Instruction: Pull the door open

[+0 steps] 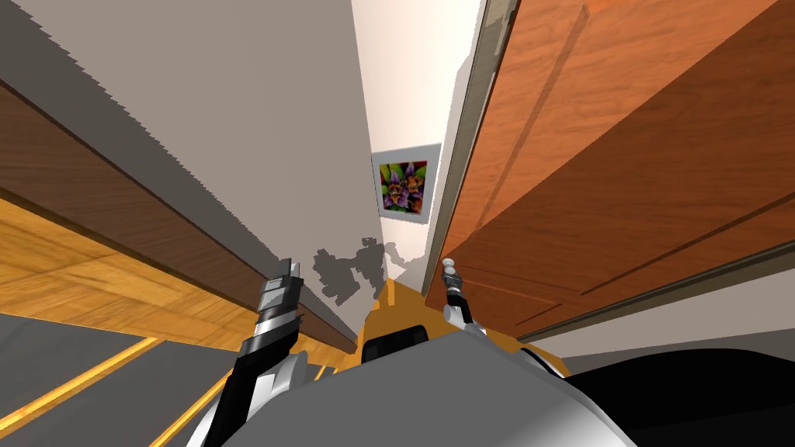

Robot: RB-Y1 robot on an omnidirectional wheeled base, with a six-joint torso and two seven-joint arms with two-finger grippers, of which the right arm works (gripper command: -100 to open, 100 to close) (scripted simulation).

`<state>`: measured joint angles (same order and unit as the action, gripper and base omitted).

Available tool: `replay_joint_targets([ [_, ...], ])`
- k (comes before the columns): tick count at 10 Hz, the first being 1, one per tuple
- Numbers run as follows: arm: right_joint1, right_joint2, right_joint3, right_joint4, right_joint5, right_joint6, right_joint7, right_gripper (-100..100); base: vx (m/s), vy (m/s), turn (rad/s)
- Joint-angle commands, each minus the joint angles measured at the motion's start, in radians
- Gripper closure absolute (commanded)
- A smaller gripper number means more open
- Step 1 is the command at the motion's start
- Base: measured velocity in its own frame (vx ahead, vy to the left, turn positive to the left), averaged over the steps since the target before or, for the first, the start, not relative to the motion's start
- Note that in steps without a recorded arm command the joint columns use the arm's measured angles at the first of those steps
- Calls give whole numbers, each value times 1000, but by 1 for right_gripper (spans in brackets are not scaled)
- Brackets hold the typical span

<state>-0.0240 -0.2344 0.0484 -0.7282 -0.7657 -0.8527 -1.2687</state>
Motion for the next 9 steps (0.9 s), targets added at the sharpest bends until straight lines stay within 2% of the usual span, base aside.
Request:
replay_joint_targets([
  [1, 13, -16, 12, 2, 4, -1, -24, 100, -228, -30, -12],
  [4, 28, -45, 42, -5, 16, -1, -70, 100, -211, 1, 97],
  [9, 55, -97, 94, -18, 36, -2, -150, 100, -189, 5, 198],
])
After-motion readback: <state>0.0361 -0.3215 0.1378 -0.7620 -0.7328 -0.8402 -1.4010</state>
